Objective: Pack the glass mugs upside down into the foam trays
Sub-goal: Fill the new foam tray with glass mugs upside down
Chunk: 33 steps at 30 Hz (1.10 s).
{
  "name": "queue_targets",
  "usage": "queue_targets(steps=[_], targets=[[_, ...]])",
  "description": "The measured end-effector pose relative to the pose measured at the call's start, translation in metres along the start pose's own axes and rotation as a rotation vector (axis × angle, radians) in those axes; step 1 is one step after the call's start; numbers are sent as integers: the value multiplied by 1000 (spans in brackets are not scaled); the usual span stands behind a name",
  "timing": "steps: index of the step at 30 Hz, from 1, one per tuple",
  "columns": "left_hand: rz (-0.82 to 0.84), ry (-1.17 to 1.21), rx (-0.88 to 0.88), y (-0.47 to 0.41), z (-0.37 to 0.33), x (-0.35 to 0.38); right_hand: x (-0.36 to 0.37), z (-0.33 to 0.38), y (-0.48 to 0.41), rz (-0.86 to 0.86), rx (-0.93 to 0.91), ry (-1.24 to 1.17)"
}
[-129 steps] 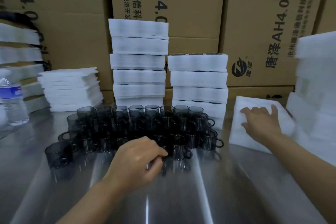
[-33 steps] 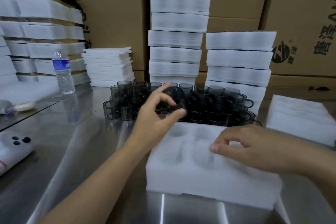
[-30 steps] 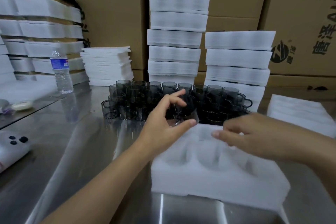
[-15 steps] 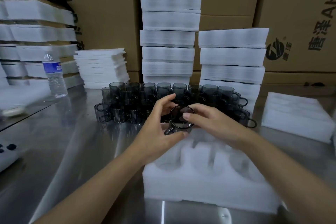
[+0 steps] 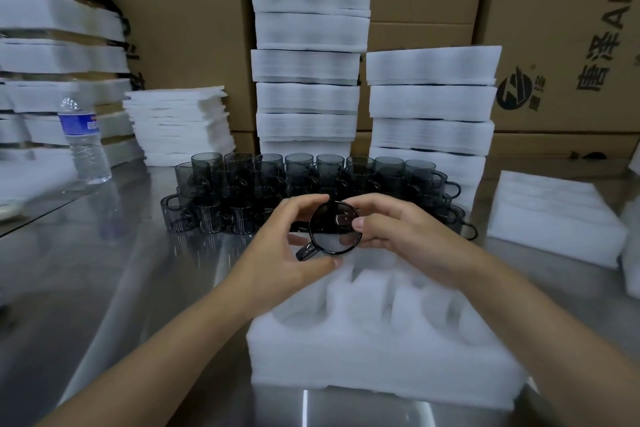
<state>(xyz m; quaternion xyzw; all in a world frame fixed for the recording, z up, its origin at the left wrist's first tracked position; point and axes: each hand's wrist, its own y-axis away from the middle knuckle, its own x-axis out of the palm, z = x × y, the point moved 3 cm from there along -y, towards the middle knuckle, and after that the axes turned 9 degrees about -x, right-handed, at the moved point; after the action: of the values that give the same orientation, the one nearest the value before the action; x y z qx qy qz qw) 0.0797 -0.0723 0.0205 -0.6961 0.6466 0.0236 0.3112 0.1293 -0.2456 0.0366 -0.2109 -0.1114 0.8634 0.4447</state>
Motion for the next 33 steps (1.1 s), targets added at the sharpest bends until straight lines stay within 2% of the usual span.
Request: queue_targets(steps=[33], targets=[[9,41,-34,1,-2,1,2,1,0,-14,22,62]])
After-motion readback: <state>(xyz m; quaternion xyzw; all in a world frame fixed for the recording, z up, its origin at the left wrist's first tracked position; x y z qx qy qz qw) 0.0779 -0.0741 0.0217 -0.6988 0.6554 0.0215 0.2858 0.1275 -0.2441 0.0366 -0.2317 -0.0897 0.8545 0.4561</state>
